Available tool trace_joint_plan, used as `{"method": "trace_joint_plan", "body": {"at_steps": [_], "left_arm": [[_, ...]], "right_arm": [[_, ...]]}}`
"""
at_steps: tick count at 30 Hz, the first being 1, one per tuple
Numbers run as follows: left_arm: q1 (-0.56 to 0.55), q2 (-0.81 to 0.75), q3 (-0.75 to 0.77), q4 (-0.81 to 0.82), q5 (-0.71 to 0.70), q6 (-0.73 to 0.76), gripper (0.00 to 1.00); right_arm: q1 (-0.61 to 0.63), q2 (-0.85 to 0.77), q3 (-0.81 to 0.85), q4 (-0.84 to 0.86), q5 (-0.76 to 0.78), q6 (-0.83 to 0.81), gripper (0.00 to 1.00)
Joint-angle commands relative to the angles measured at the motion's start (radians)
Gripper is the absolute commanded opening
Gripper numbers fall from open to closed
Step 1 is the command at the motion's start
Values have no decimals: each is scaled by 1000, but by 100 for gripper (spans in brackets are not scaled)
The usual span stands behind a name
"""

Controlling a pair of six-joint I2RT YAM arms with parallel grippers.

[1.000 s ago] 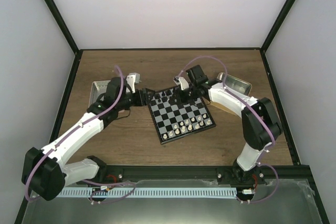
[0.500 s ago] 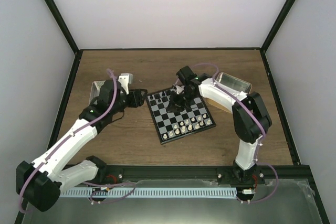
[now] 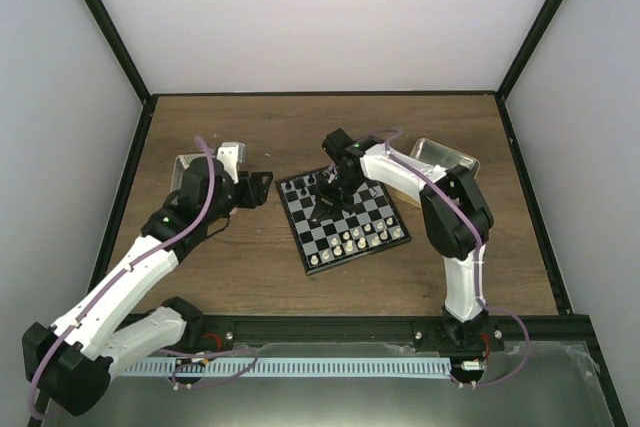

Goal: Set up the chess pieces on the board
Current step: Place the chess piece on the chessboard.

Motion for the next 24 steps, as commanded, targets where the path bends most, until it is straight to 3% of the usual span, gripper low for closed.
{"method": "trace_joint_plan", "body": {"at_steps": [1, 15, 24], "left_arm": [[5, -21, -14, -9, -23, 16, 68], [5, -19, -13, -7, -29, 18, 68], [6, -18, -13, -7, -30, 20, 68]], "right_arm": [[8, 17, 36, -49, -9, 71, 11], [9, 94, 64, -63, 9, 67, 12], [9, 99, 55, -54, 62, 95, 18]]}}
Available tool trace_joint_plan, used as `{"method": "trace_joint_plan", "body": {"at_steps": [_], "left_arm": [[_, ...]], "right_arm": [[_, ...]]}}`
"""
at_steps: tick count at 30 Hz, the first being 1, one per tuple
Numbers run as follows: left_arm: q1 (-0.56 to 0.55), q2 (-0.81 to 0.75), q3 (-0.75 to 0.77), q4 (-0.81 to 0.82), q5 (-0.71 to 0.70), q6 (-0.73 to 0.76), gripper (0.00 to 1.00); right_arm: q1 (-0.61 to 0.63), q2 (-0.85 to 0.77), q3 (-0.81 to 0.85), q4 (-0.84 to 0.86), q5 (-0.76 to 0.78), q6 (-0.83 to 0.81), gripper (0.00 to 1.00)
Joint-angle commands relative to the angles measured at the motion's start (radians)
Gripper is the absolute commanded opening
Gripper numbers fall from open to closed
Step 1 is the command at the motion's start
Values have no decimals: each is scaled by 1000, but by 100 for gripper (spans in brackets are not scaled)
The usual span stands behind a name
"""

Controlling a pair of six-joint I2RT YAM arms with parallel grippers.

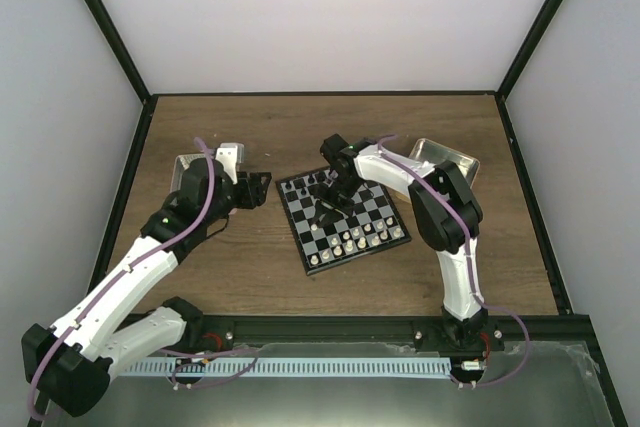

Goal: Set up the chess pieces on the board
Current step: Place the chess piece on the chessboard, then adjust the chess piece on the chessboard.

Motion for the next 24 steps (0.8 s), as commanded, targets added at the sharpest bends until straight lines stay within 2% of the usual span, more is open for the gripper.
{"method": "trace_joint_plan", "body": {"at_steps": [1, 5, 10, 18, 20, 24], "left_arm": [[5, -8, -7, -1, -7, 11, 68], [5, -7, -9, -1, -9, 12, 68], [5, 8, -18, 10, 22, 21, 68], [-12, 89, -33, 58, 176, 56, 72], [-40, 140, -19, 64, 208, 57, 71], [-152, 293, 49, 24, 170, 63, 71]], "right_arm": [[7, 15, 30, -14, 37, 24, 18], [7, 14, 54, -28, 92, 12, 19], [6, -54, 67, -17, 212, 2, 27], [-14, -296, -125, 143, 448, -49, 36], [-33, -359, -187, 191, 518, -72, 39], [-100, -475, -324, 271, 625, -79, 40]]}}
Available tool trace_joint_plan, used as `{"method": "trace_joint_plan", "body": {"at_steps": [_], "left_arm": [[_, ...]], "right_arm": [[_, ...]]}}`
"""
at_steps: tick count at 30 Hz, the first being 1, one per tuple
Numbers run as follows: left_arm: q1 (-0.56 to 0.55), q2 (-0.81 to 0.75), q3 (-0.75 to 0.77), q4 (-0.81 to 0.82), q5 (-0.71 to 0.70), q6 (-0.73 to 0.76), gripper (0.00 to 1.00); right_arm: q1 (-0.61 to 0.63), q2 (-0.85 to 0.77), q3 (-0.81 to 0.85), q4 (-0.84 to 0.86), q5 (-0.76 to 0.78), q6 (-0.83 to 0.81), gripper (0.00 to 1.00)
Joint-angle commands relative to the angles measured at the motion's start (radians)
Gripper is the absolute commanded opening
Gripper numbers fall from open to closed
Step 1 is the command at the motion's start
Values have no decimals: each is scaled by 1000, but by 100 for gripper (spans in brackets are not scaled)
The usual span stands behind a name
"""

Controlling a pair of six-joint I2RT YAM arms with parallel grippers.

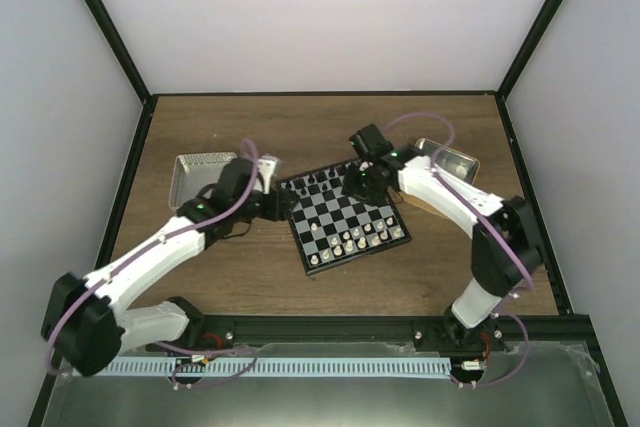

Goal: Set up the chess pieces on the board
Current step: Adjust the chess piece on the chessboard.

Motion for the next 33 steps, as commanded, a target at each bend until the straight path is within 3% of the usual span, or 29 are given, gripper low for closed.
{"method": "trace_joint_plan", "body": {"at_steps": [1, 7, 10, 17, 28, 33], "left_arm": [[-126, 157, 85, -30, 6, 28, 70], [-201, 417, 229, -156, -106, 11, 63], [-204, 474, 257, -174, -130, -11, 61], [-207, 575, 300, -212, -80, -39, 54], [-214, 648, 348, -253, -104, -56, 33], [-215, 684, 387, -267, -128, -54, 30]], "right_arm": [[-83, -117, -139, 131, 176, -23, 40], [-160, -231, -300, 217, 169, -40, 40], [-178, -249, -327, 226, 172, -58, 40], [-185, -272, -355, 245, 192, -88, 40], [-185, -332, -385, 265, 242, -87, 40], [-185, -346, -399, 265, 243, -87, 40]]}}
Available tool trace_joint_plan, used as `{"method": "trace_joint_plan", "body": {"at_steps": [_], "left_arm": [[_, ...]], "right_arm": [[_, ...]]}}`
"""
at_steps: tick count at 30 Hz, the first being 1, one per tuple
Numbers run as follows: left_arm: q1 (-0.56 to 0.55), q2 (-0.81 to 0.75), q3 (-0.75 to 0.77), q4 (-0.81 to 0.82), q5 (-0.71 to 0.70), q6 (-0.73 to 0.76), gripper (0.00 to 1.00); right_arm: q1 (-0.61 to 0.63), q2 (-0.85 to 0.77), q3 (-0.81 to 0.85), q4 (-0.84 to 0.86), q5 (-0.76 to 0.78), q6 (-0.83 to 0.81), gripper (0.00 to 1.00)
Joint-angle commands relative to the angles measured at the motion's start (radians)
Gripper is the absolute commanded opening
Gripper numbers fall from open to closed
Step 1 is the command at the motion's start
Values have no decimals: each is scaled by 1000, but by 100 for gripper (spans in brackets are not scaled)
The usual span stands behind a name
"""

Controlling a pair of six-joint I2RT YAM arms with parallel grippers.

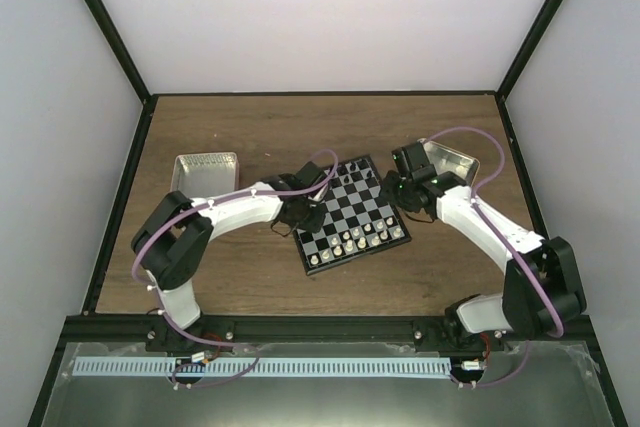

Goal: Set up the chess pieces on the board
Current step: Adjust the chess piece on the chessboard.

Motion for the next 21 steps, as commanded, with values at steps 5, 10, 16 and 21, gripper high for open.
{"method": "trace_joint_plan", "body": {"at_steps": [5, 10, 16, 21], "left_arm": [[-13, 54, 69, -47, -43, 12, 17], [-26, 21, 41, -114, -51, 21, 11], [-29, -43, -28, -130, 14, 25, 9], [-45, -72, -68, -117, 47, 17, 10]], "right_arm": [[-8, -49, -24, 6, 45, -5, 40], [-9, -71, -28, 1, 59, -3, 40], [-9, -89, -41, 4, 63, 0, 40], [-9, -100, -54, 5, 63, 8, 40]]}}
